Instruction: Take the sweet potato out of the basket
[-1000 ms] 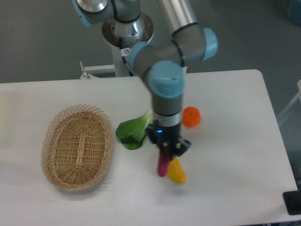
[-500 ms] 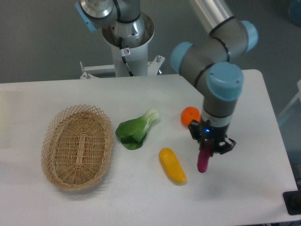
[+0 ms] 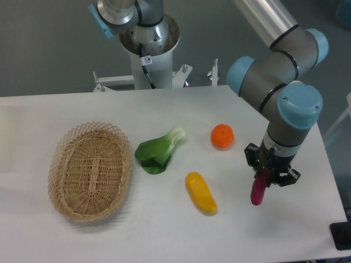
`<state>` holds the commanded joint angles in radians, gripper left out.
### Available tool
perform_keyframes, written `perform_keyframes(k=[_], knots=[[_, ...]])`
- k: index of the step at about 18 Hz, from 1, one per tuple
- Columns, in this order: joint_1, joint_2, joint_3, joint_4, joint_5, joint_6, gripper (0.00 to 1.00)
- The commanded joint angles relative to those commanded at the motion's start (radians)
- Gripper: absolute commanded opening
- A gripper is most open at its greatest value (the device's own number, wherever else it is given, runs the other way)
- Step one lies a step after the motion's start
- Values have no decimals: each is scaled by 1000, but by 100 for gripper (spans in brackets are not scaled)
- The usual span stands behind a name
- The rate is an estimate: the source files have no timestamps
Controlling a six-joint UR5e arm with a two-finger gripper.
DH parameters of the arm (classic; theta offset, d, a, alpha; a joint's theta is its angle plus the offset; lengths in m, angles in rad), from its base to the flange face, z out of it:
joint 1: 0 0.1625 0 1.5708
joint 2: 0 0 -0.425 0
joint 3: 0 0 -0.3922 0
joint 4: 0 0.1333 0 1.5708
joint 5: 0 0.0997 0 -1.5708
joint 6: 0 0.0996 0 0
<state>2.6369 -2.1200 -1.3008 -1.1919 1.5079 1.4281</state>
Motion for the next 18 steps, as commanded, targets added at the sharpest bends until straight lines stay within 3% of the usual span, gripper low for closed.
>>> perform_keyframes(k=[18], knots=[[-2,-2,-6,9,20,0,31]])
